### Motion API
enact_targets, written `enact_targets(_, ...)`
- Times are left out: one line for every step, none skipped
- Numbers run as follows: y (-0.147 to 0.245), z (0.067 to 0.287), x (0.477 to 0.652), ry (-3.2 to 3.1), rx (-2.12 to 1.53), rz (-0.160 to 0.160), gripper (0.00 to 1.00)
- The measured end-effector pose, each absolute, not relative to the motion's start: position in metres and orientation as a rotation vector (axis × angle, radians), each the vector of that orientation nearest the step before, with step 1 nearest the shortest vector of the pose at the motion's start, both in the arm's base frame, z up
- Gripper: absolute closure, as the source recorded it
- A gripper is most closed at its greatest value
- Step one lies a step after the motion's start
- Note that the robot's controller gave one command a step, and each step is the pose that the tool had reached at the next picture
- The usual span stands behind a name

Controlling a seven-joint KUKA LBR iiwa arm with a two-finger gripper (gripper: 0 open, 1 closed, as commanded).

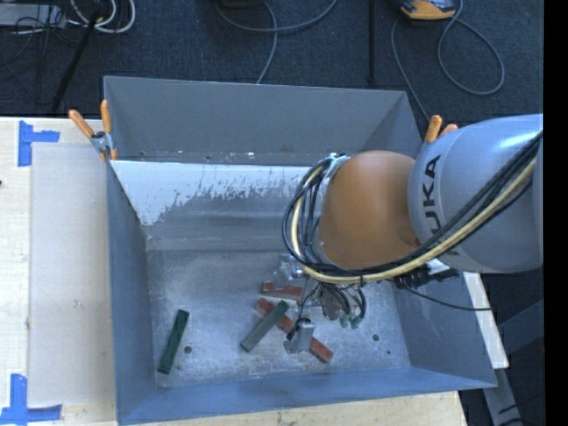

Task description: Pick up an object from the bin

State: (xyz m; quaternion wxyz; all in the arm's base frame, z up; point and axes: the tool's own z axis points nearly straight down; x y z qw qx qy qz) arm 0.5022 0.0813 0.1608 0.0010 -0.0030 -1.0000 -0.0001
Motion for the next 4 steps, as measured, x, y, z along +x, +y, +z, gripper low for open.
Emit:
enact_targets(0.061, 0.067, 0.544, -3.128, 0.277, 0.0, 0.0)
enact_targets(0.062, 0.072, 0.545, -3.133, 0.272, -0.002, 1.0)
enact_targets(-0.022, 0.084, 0.592, -2.856, 1.313, 0.002, 1.0)
enact_targets(-0.02, 0.083, 0.591, -2.857, 1.308, -0.003, 0.0)
